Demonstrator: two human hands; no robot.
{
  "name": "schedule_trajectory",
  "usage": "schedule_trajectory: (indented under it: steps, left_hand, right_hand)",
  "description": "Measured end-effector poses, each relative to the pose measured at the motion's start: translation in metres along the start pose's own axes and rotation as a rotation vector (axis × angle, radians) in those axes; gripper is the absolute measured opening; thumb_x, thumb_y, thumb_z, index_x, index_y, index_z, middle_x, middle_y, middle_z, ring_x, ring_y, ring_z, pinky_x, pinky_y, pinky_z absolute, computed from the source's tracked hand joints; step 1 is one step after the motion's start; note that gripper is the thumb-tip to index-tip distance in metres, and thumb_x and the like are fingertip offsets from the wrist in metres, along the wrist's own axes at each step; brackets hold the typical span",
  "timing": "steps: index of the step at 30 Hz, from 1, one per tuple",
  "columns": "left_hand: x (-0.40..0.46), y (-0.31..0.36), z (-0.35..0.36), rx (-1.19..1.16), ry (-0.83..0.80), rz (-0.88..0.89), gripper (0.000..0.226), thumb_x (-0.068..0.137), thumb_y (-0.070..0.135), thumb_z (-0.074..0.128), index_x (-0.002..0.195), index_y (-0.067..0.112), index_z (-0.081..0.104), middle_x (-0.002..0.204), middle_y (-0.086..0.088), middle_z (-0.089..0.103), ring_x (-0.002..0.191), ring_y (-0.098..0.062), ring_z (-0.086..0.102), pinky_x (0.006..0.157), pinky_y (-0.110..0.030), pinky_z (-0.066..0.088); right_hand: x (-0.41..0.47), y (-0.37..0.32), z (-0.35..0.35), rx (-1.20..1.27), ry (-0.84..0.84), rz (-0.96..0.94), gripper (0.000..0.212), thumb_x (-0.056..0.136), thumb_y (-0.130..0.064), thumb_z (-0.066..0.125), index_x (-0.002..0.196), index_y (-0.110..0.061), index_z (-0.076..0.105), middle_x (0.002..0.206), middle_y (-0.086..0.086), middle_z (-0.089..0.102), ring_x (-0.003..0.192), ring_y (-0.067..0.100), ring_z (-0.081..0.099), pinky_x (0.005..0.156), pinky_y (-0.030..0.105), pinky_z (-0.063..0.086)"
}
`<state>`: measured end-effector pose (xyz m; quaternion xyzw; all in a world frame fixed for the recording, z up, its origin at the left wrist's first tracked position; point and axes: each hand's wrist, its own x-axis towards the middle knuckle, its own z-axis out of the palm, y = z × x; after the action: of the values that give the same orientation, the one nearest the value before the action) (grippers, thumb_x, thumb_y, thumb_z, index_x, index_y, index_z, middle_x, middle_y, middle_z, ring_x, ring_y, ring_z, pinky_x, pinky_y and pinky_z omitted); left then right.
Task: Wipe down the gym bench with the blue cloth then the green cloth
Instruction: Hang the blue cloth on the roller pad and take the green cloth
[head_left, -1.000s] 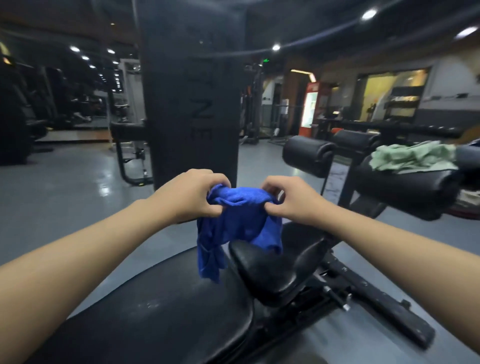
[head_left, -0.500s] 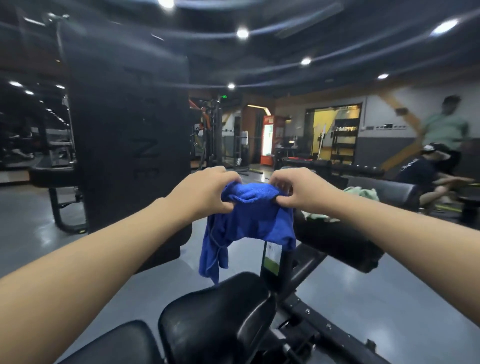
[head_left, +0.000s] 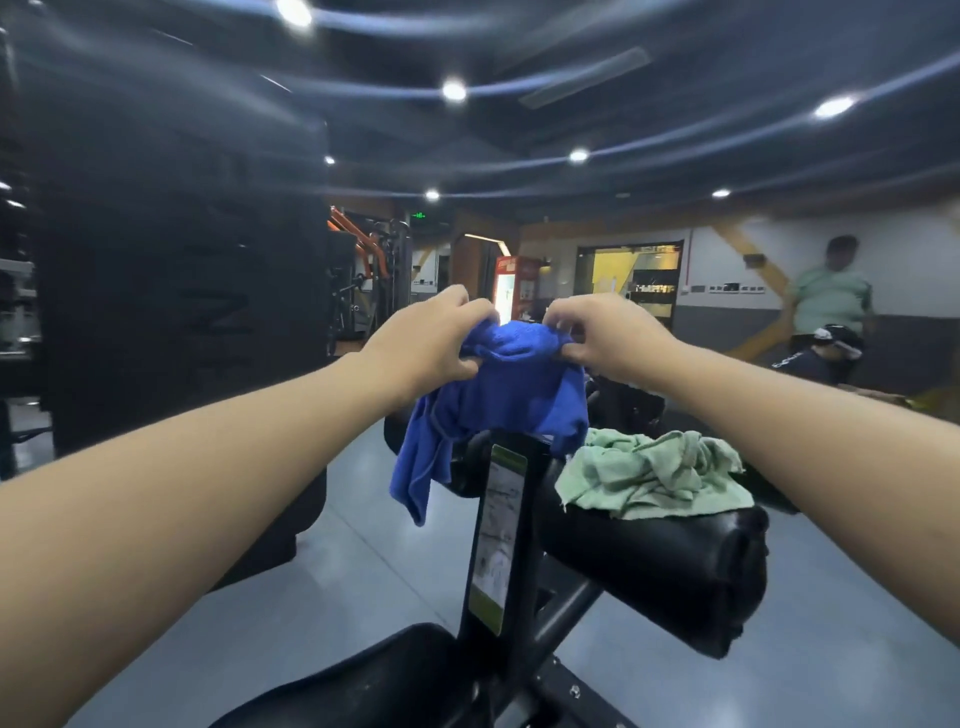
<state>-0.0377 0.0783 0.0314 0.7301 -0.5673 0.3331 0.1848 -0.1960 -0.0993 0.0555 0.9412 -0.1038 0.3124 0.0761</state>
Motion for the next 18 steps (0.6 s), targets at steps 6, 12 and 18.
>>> schedule_trajectory:
  steps: [6, 12, 18]
  left_hand:
    - [0.032, 0.007, 0.037, 0.005, 0.012, -0.026, 0.044, 0.088, 0.028, 0.065, 0.131, 0.025, 0.054, 0.114, -0.005, 0.053, 0.087, -0.032, 0.061, 0.078, -0.046, 0.054]
    - [0.038, 0.01, 0.083, 0.04, -0.085, -0.036, 0.044, 0.09, 0.031, 0.066, 0.132, 0.027, 0.053, 0.113, -0.004, 0.052, 0.091, -0.029, 0.06, 0.073, -0.037, 0.048]
    - [0.025, 0.012, 0.122, -0.014, -0.193, -0.043, 0.047, 0.088, 0.046, 0.068, 0.131, 0.032, 0.055, 0.119, 0.004, 0.057, 0.104, -0.02, 0.06, 0.076, -0.032, 0.043]
  right_hand:
    - [0.022, 0.037, 0.019, 0.0, 0.017, 0.082, 0.023, 0.088, -0.013, 0.068, 0.107, -0.026, 0.065, 0.103, 0.001, 0.067, 0.089, 0.024, 0.061, 0.075, 0.029, 0.045]
    - [0.017, 0.054, 0.05, -0.019, -0.13, 0.099, 0.022, 0.086, -0.01, 0.069, 0.104, -0.023, 0.064, 0.105, 0.004, 0.068, 0.088, 0.023, 0.06, 0.074, 0.028, 0.043]
    - [0.005, 0.07, 0.066, 0.059, -0.377, 0.126, 0.017, 0.083, -0.022, 0.079, 0.096, -0.025, 0.067, 0.095, -0.009, 0.071, 0.073, 0.005, 0.066, 0.062, 0.022, 0.047]
